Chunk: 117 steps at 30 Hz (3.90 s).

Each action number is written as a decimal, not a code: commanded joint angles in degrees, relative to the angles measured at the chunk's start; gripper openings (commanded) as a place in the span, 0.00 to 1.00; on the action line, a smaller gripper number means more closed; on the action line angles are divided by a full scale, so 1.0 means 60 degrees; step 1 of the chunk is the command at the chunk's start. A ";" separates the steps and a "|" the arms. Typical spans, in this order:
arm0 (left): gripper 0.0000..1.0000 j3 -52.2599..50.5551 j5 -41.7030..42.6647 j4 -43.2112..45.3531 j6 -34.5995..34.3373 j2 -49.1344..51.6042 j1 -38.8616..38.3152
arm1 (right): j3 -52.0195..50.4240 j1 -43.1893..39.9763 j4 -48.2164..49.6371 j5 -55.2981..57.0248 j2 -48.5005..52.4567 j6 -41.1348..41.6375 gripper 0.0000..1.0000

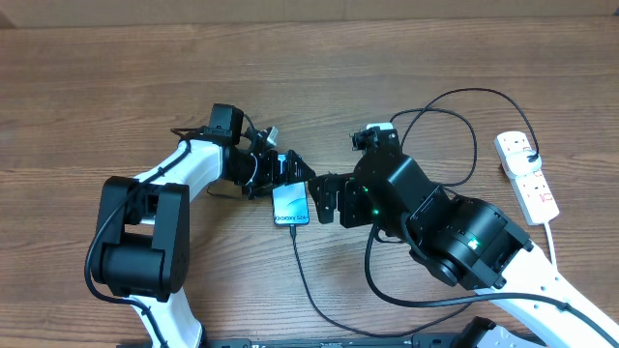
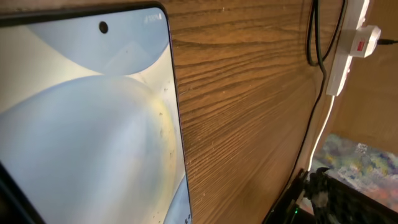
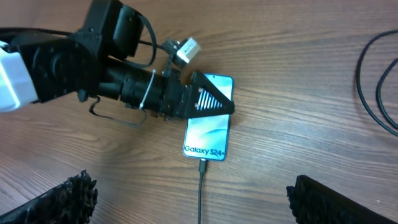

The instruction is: Plug charger to phone and switch on socket

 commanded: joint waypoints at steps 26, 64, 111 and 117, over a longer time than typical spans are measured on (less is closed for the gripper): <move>1.00 -0.0805 -0.5701 0.0430 -0.0182 0.1155 0.0029 | 0.0237 -0.0022 0.0000 -0.0015 0.0029 0.0073 1.00; 1.00 0.0175 -0.5945 -0.0222 -0.0477 -0.0605 0.0681 | 0.0237 -0.0022 0.0688 -0.0299 0.0029 0.0076 1.00; 1.00 0.1534 -0.7956 -0.6160 -0.0270 -1.4309 0.0856 | 0.0226 -0.6320 -0.4171 0.1486 0.3075 0.4062 0.29; 1.00 0.1534 -0.7956 -0.6495 -0.0270 -1.4309 0.0856 | 0.0226 -0.9089 -0.3162 0.1213 0.3093 0.2750 0.04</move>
